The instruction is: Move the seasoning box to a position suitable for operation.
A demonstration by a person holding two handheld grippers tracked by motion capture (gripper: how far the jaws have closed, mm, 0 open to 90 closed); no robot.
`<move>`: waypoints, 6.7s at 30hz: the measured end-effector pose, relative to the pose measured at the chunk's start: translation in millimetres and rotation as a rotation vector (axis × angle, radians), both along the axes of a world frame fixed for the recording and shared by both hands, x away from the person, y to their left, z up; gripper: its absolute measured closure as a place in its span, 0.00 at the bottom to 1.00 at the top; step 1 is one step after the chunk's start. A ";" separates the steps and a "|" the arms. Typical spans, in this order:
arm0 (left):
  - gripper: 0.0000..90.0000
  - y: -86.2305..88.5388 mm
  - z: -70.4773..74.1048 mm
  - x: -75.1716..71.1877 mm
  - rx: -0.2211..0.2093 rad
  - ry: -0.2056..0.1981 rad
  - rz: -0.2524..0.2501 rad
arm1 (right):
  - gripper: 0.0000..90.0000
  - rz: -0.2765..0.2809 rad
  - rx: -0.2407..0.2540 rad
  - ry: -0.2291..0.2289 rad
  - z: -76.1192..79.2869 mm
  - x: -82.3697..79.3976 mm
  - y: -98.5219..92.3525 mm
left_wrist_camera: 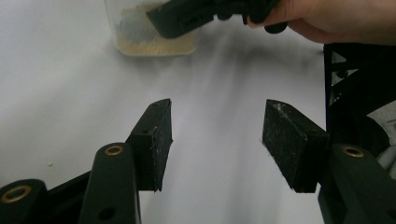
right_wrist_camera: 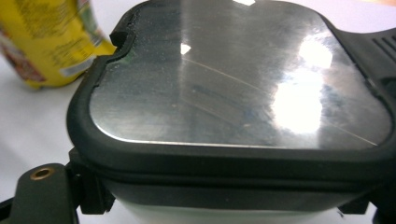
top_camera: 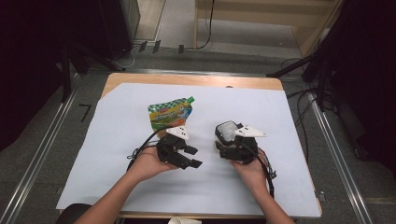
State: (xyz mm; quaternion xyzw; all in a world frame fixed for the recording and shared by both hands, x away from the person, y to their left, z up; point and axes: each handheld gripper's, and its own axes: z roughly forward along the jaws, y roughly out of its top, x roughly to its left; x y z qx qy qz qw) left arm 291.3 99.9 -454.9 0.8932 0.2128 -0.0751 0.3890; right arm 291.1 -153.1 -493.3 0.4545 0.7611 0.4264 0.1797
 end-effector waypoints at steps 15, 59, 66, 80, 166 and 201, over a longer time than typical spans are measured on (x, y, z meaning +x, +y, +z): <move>0.49 -1.2 -0.6 0.2 0.009 -0.019 -0.003 | 0.18 0.048 -0.032 -0.009 -11.7 -13.3 12.2; 1.00 -15.1 -3.4 9.6 0.005 -0.048 0.074 | 0.90 0.098 0.049 0.096 16.7 -30.7 -69.9; 1.00 -20.1 -8.1 12.2 0.014 -0.084 0.078 | 1.00 0.114 0.055 0.102 8.8 -15.5 -59.3; 1.00 -26.8 -15.7 15.1 -0.004 -0.123 0.073 | 1.00 0.165 0.031 0.117 6.5 -7.7 -52.8; 0.18 -62.8 1.5 21.6 -0.003 -0.216 -0.017 | 1.00 0.085 0.029 0.207 6.5 9.3 -61.5; 0.79 -91.2 58.2 16.3 -0.039 -0.173 -0.106 | 1.00 0.088 0.036 0.202 6.8 4.5 -62.9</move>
